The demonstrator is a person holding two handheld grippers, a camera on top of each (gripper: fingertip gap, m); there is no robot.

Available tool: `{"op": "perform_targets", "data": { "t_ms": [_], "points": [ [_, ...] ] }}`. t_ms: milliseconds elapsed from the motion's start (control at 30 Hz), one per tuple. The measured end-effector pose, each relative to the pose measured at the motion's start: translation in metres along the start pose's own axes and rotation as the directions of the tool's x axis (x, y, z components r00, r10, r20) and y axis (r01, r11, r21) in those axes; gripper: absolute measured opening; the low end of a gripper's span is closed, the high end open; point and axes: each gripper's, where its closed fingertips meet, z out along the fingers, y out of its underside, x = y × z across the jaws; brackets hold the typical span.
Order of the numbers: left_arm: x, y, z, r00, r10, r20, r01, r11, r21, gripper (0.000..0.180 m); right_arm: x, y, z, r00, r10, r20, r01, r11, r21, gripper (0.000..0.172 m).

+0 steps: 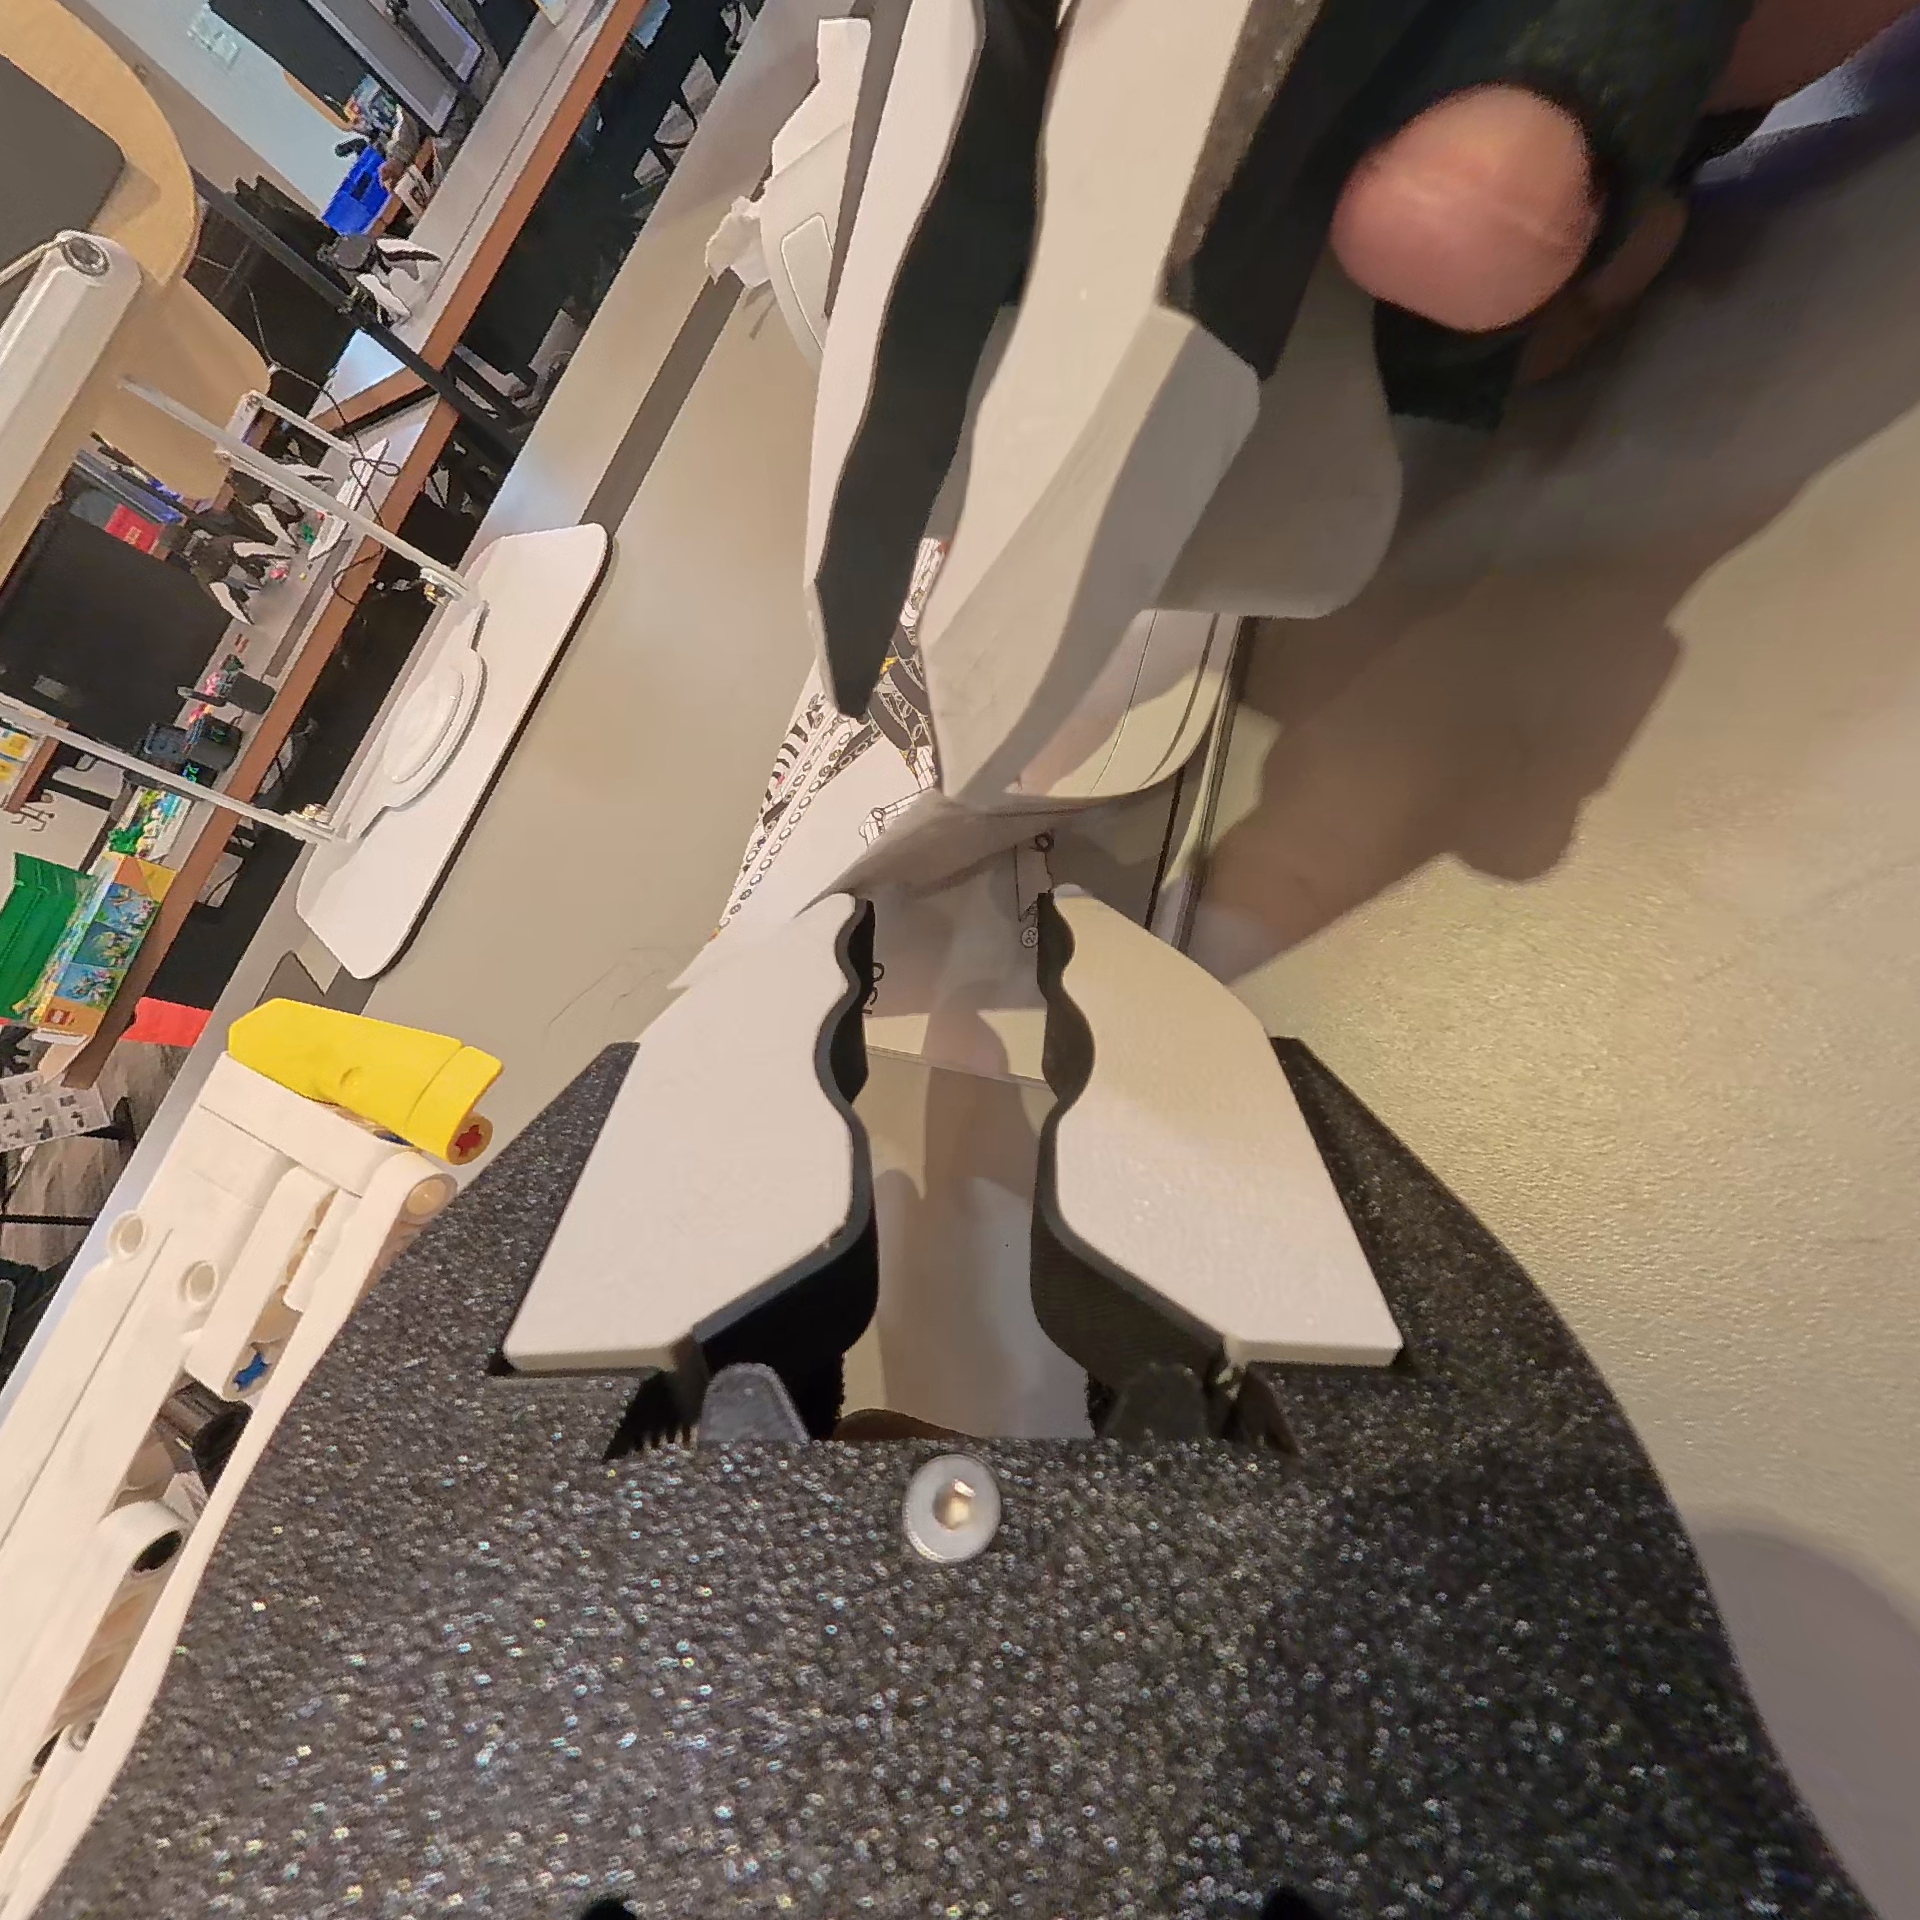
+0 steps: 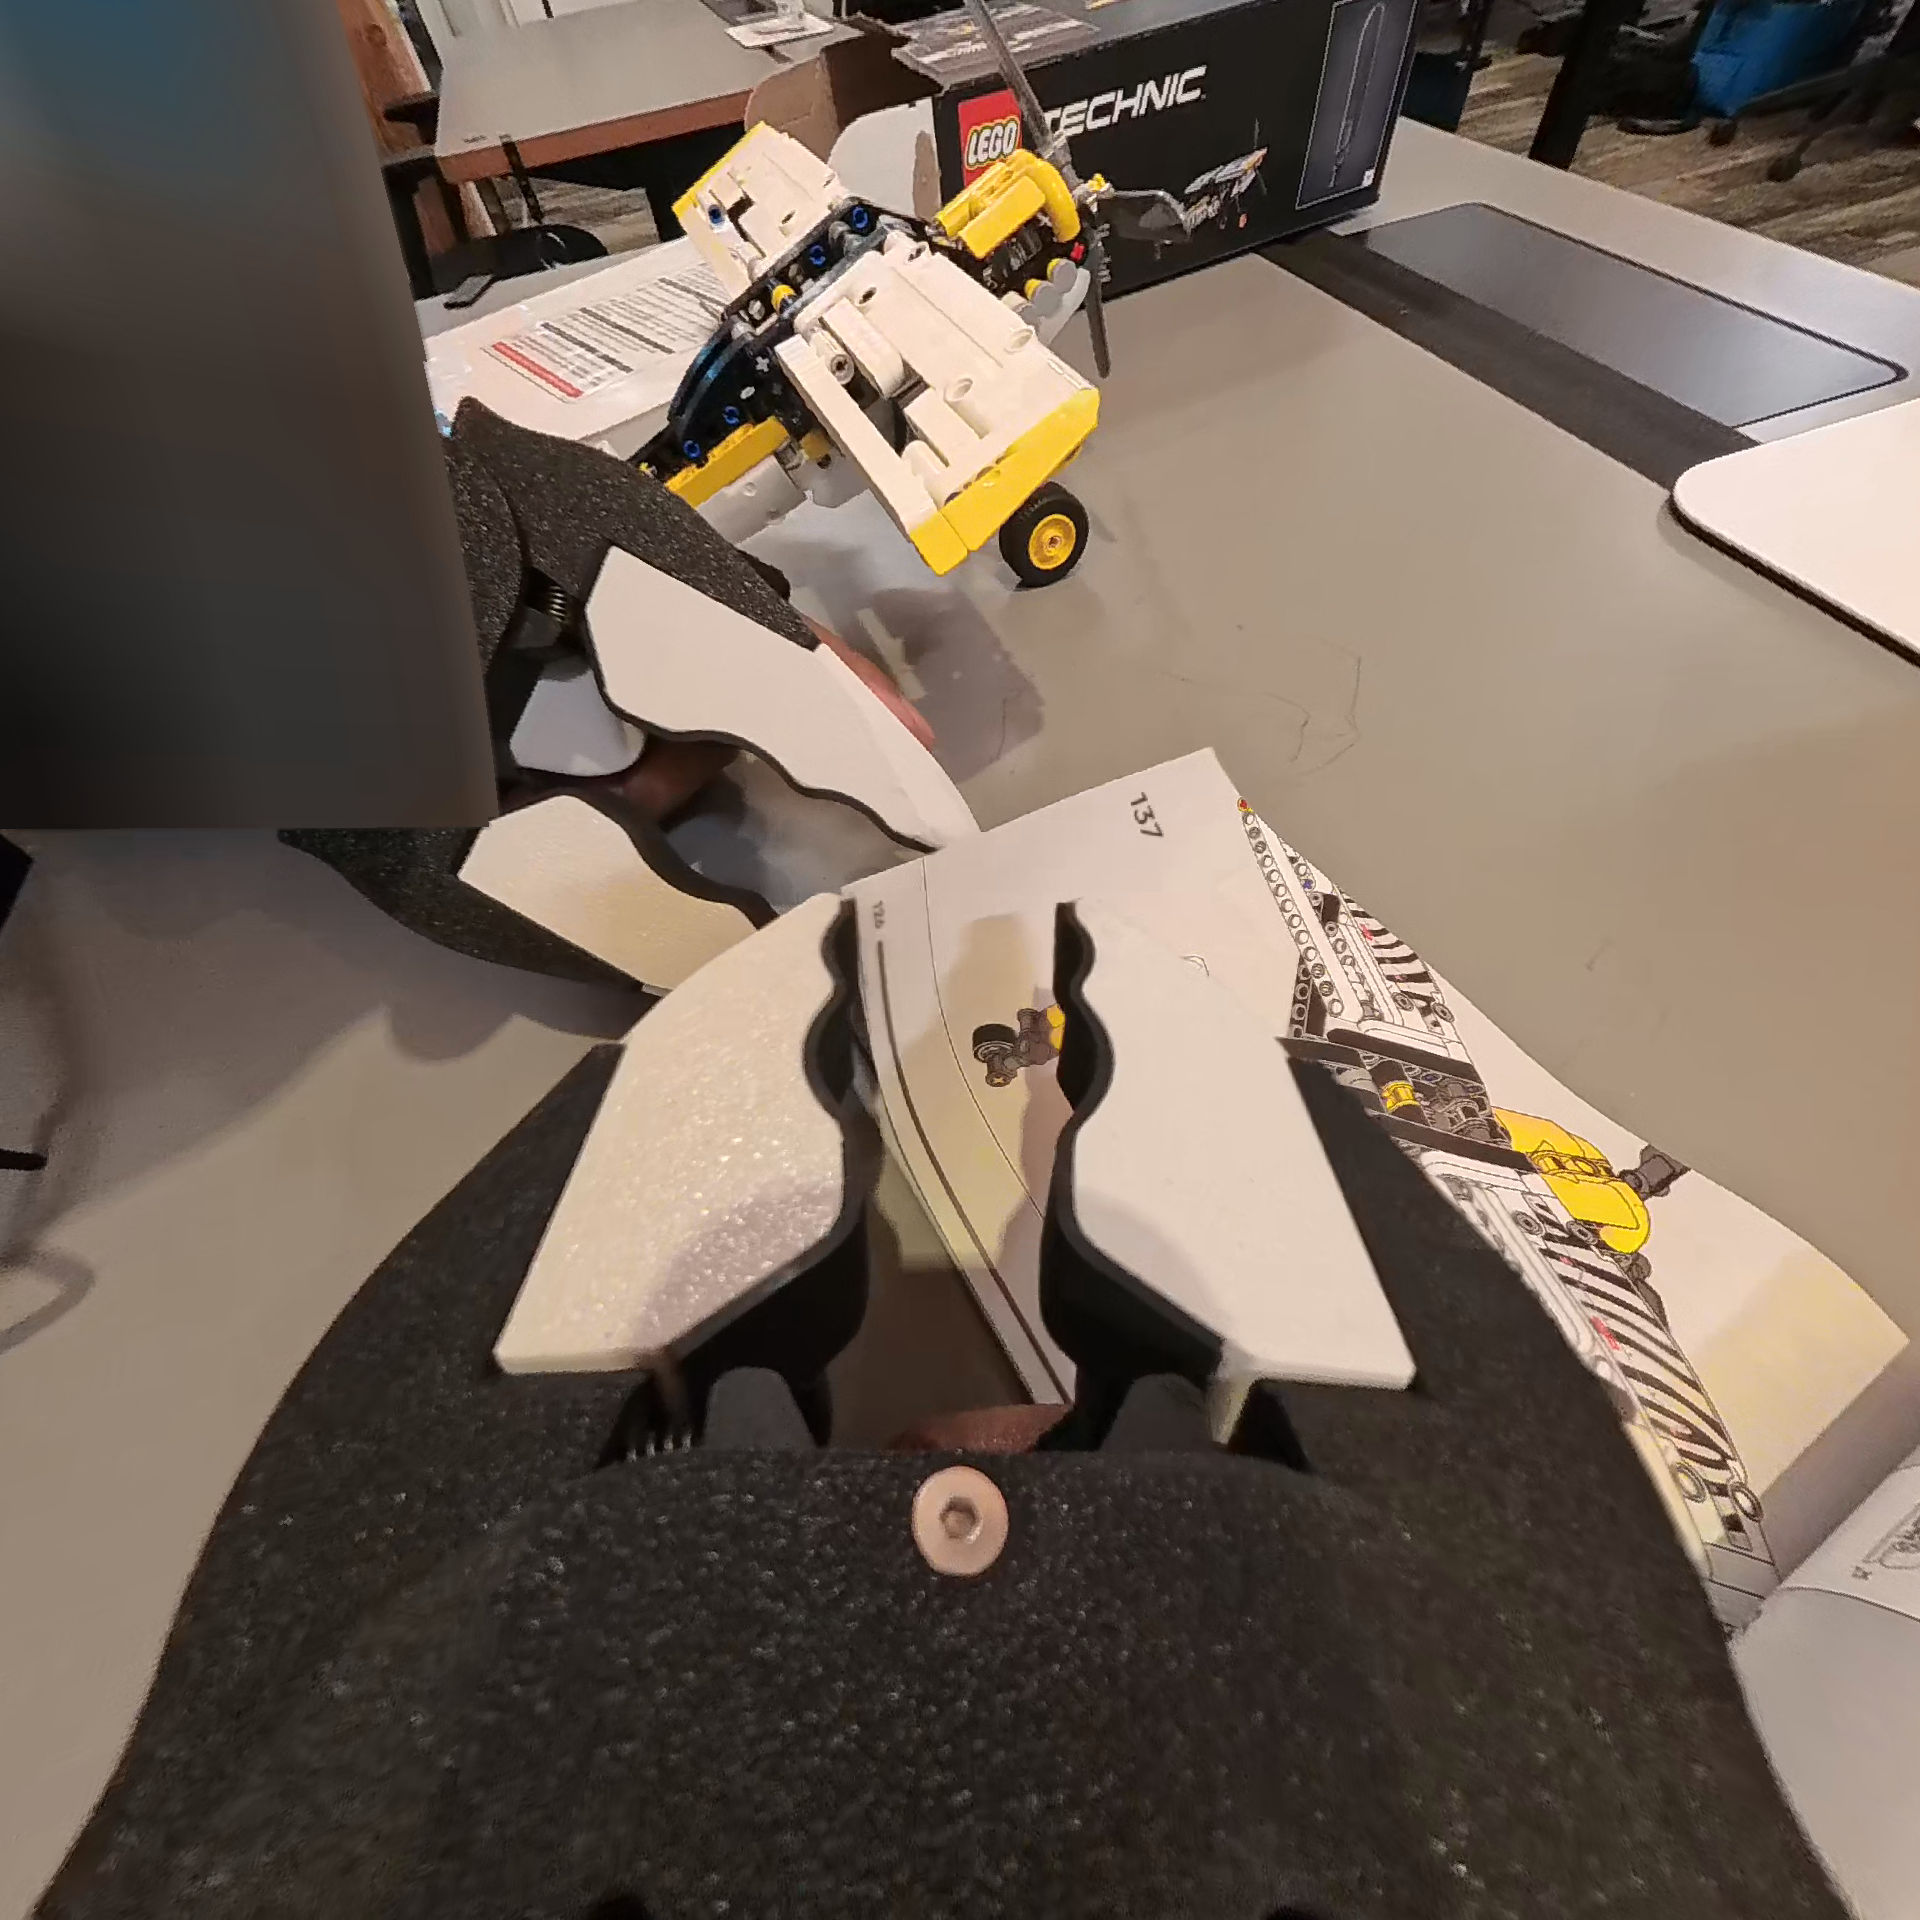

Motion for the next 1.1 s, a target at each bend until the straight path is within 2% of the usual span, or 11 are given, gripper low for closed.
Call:
{"op": "perform_targets", "data": {
  "t_ms": [300, 700, 1100],
  "points": [
    [0.0, 0.0, 0.0, 1.0, 0.001, 0.0, -0.001, 1.0, 0.0, 0.031, 0.0, 0.002, 0.0, 0.999, 0.041, 0.021, -0.041, 0.999, -0.01, 0.027],
    [0.001, 0.001, 0.0, 1.0, 0.004, 0.002, -0.004, 1.0, -0.002, 0.031, -0.008, 0.007, 0.002, 0.999, 0.017, 0.051, -0.015, 0.999, -0.052, 0.0],
    [-0.002, 0.005, -0.001, 1.0, 0.015, 0.017, -0.015, 1.0, -0.02, 0.031, 0.005, 0.002, -0.008, 0.994, 0.104, -0.013, -0.104, 0.995, -0.007, 0.0]
  ]
}}
